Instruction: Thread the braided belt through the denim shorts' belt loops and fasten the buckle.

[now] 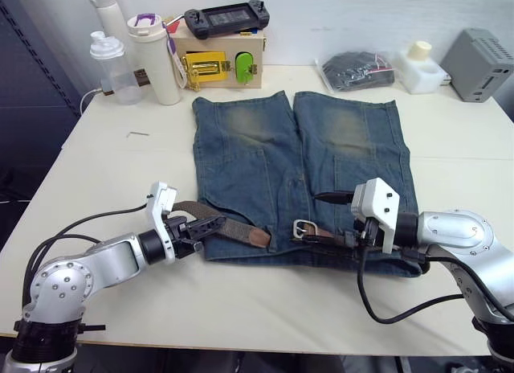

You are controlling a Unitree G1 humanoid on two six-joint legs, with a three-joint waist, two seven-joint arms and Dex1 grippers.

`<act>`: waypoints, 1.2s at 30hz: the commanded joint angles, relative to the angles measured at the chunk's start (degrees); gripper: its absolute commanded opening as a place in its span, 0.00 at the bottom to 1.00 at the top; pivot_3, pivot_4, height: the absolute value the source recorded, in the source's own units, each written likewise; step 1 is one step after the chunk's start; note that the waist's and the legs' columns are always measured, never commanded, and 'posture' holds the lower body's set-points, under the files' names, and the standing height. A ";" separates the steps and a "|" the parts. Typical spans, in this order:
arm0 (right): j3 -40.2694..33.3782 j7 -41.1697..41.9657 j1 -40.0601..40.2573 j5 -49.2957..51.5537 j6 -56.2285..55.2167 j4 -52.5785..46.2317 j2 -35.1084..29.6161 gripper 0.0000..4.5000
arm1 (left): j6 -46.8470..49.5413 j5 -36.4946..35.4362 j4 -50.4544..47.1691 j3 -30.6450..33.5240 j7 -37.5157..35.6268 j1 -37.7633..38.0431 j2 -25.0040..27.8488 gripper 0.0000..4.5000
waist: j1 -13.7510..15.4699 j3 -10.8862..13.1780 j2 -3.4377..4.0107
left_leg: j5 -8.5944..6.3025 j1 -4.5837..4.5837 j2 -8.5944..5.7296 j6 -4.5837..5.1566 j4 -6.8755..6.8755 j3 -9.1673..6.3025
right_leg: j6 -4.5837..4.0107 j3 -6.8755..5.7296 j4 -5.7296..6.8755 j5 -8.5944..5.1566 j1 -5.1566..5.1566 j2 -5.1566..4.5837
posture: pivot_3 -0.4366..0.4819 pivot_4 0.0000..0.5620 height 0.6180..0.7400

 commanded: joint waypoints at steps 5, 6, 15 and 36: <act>0.02 -0.65 -3.12 0.67 -1.02 0.35 1.98 0.99 | -7.34 -10.57 -11.84 0.38 26.79 5.88 -2.25 0.00 | 0.11 0.00 0.00 | 0.00 0.01 0.00 0.00 0.02 0.01 | 0.00 0.01 -0.01 0.00 0.03 0.00 | 0.48 0.27 0.22; 0.04 -0.53 -3.34 0.70 -0.96 0.50 2.01 0.99 | -8.72 -11.45 -11.94 0.03 29.69 5.93 -2.89 0.00 | 0.11 0.00 0.00 | 0.00 0.00 0.00 0.00 0.02 0.01 | 0.00 0.01 0.00 0.00 0.03 0.00 | 0.48 0.27 0.22; 0.10 -0.16 -3.99 0.81 -0.28 0.81 2.06 0.99 | -12.54 -15.47 -15.81 -4.52 39.20 3.90 -3.87 0.00 | 0.30 0.00 0.00 | 0.00 0.01 0.00 0.00 0.02 0.03 | 0.00 0.02 0.02 0.00 0.03 0.01 | 0.48 0.27 0.22; 0.27 -1.30 -4.30 1.06 0.42 0.76 3.11 0.99 | -19.12 -25.26 -22.03 -6.93 45.34 1.81 7.28 0.00 | 0.33 0.00 0.00 | 0.00 0.01 0.00 0.00 0.05 0.06 | 0.00 0.07 0.05 0.00 0.02 0.03 | 0.48 0.27 0.22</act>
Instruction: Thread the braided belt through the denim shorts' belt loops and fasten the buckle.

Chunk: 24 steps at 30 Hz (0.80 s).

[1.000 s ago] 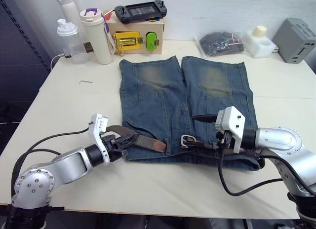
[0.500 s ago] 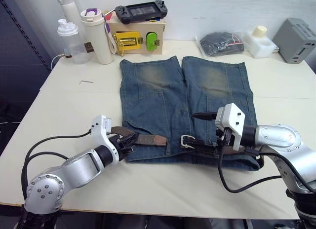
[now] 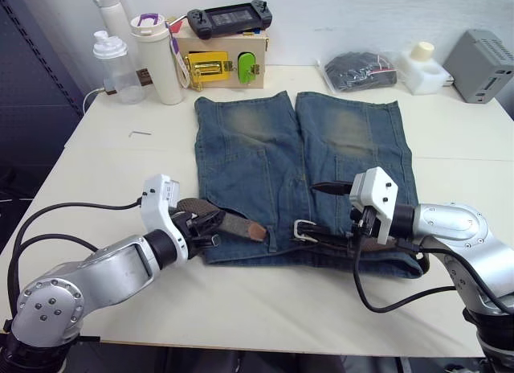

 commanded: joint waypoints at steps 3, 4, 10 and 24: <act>0.20 -0.04 -1.25 1.06 0.33 -1.14 0.43 0.99 | -3.20 -0.84 -2.05 -1.43 1.05 0.36 1.12 0.00 | 0.01 0.00 0.00 | 0.00 0.00 0.00 0.00 0.00 0.01 | 0.00 0.00 0.00 0.00 0.00 0.00 | 0.48 0.27 0.22; 0.23 -0.06 -1.30 1.16 0.45 -1.19 0.48 0.99 | -3.37 -0.42 -1.88 -1.93 1.04 0.36 0.92 0.00 | 0.01 0.00 0.00 | 0.00 0.00 0.00 0.00 0.00 0.00 | 0.00 0.00 0.00 0.00 0.00 0.00 | 0.48 0.27 0.22; 0.08 -0.31 -1.52 1.33 1.15 -1.56 0.69 0.99 | -4.48 0.77 -0.31 -4.00 1.15 0.07 -0.29 0.00 | 0.07 0.00 0.00 | 0.00 0.00 0.00 0.00 0.00 0.01 | 0.00 0.00 0.00 0.00 0.00 0.00 | 0.48 0.27 0.22; -0.51 -0.69 -1.63 1.43 1.35 -1.38 0.33 0.99 | -3.64 4.08 3.95 -8.55 -2.91 0.15 -3.01 0.00 | 0.10 0.00 0.00 | 0.00 -0.01 0.00 0.00 0.01 0.00 | 0.00 0.00 0.00 0.00 0.00 0.00 | 0.48 0.27 0.22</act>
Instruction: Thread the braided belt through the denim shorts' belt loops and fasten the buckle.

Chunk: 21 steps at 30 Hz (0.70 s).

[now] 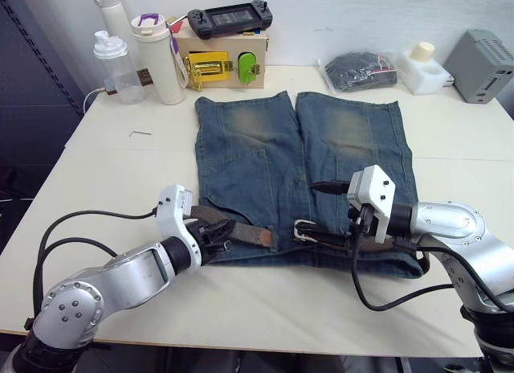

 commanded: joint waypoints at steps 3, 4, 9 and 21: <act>-1.16 -0.53 -0.47 0.94 0.09 -1.63 -0.18 0.99 | 1.30 3.64 3.49 -0.82 -4.30 -0.19 -1.55 0.00 | 0.01 0.00 0.00 | 0.00 0.00 0.00 0.00 0.00 0.00 | 0.00 0.00 0.00 0.00 0.00 0.00 | 0.48 0.27 0.22; -1.15 -0.63 -0.38 0.92 0.10 -1.69 -0.18 0.99 | 1.89 4.80 4.74 -1.35 -5.32 -1.26 -2.24 0.00 | 0.02 0.00 0.00 | 0.00 0.00 0.00 0.00 0.00 0.01 | 0.00 0.00 0.00 0.00 0.00 0.00 | 0.48 0.27 0.22; -0.97 -1.01 -0.16 0.75 0.08 -1.67 -0.14 0.99 | 6.21 11.15 9.88 -4.22 -12.12 -6.42 -5.43 0.00 | 0.15 0.00 0.00 | 0.00 -0.02 -0.03 0.00 0.06 -0.02 | 0.00 -0.01 0.00 0.00 0.01 0.00 | 0.48 0.27 0.22; -0.53 0.65 3.61 -2.66 -3.66 -3.53 -2.99 0.99 | 10.98 39.71 9.21 -11.76 -39.74 -10.46 -4.34 0.00 | -0.01 0.00 0.00 | 0.00 -0.01 -0.02 0.00 0.02 -0.03 | 0.00 -0.03 -0.01 0.00 0.02 0.00 | 0.48 0.27 0.22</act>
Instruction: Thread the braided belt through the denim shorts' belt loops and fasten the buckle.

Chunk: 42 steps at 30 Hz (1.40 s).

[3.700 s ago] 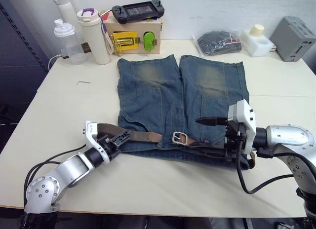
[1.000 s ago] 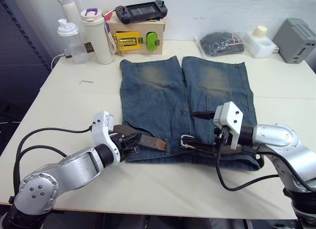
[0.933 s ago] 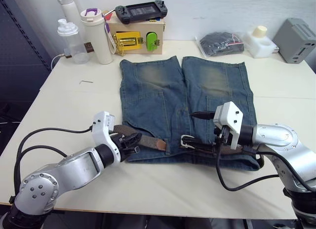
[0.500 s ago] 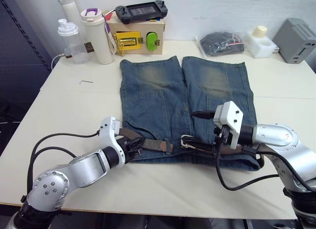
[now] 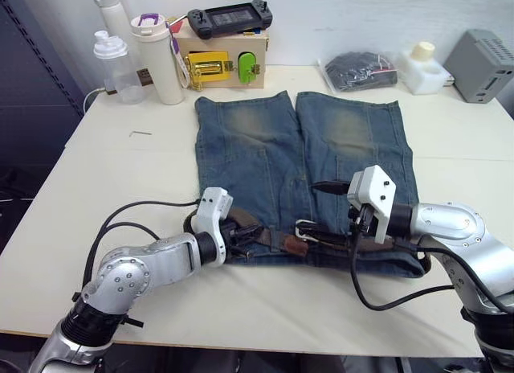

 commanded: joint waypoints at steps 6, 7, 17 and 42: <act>-0.87 4.72 7.28 -10.56 -17.23 -2.92 -7.06 0.99 | -5.07 23.41 -2.13 -2.73 -19.87 2.86 0.17 0.00 | -0.01 0.00 0.00 | -0.01 0.01 0.00 0.01 -0.04 0.03 | 0.00 -0.03 -0.07 0.00 0.01 -0.01 | 0.48 0.27 0.22; -1.07 5.06 7.78 -11.28 -18.89 -2.84 -7.44 0.99 | -5.11 24.30 -1.89 -2.52 -20.58 3.09 -0.30 0.00 | 0.00 0.00 0.00 | -0.01 0.01 0.00 0.01 -0.04 0.03 | 0.00 -0.03 -0.09 0.00 0.01 -0.02 | 0.48 0.27 0.22; 4.82 0.19 12.01 -31.77 -47.56 2.37 -6.19 0.99 | -2.97 30.99 -0.28 -0.14 -25.99 3.28 -5.52 0.00 | 0.15 0.00 0.00 | 0.00 0.01 0.00 0.02 -0.03 0.01 | 0.01 -0.10 -0.17 0.00 0.07 -0.03 | 0.48 0.27 0.22; 8.22 -1.72 12.74 -36.28 -51.21 2.91 -2.41 0.01 | 2.86 36.85 -2.68 4.07 -29.98 5.37 -11.04 0.00 | 0.06 0.00 0.00 | 0.00 0.02 -0.01 0.02 0.01 -0.03 | 0.02 -0.15 -0.03 0.00 0.07 -0.01 | 0.48 0.27 0.22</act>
